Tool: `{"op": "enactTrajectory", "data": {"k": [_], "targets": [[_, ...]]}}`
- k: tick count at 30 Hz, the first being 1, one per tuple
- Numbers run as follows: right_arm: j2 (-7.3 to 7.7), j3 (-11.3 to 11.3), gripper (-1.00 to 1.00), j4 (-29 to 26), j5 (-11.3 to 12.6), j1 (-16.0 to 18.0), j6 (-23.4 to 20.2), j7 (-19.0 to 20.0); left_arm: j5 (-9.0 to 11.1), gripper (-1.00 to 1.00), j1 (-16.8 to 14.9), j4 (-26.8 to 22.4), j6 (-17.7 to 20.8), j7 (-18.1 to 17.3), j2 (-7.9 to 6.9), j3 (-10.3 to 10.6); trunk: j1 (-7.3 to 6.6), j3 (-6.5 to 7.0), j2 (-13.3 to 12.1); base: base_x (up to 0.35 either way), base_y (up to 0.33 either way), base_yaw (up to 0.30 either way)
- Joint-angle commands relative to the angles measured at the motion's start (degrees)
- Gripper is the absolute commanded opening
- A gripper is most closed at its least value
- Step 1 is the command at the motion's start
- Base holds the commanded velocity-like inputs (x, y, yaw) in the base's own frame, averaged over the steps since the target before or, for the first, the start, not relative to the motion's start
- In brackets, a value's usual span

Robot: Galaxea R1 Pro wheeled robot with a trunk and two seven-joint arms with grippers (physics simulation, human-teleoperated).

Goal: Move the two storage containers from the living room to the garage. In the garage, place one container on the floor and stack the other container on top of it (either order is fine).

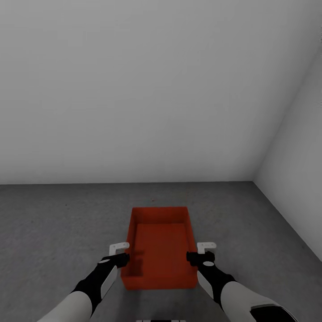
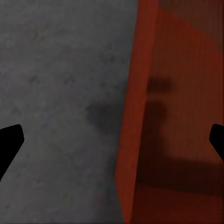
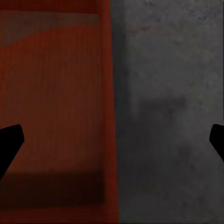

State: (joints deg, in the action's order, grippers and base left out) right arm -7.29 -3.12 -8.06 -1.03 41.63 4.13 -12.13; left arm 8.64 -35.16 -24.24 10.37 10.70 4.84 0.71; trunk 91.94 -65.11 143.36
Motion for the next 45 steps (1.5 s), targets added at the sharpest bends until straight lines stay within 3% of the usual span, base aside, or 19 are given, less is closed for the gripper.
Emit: {"op": "enactTrajectory", "data": {"k": [1,10,45], "targets": [[0.00,-0.3,1.00,0.1,-0.1,0.0,0.1,-0.3,0.6,1.00,0.0,-0.1,0.3,0.3,0.00,0.1,-0.03,0.18,0.0,0.000,0.000,0.000],[0.00,-0.3,1.00,0.1,-0.4,0.0,-0.1,-0.3,0.8,1.00,0.0,-0.2,0.4,0.2,-0.01,0.0,-0.27,2.18,-0.1,0.000,0.000,0.000],[0.03,-0.3,1.00,0.1,-0.3,0.0,0.1,-0.5,0.9,1.00,0.0,-0.3,0.4,0.2,-0.10,0.0,-7.95,8.46,-14.2,0.000,0.000,0.000]]}}
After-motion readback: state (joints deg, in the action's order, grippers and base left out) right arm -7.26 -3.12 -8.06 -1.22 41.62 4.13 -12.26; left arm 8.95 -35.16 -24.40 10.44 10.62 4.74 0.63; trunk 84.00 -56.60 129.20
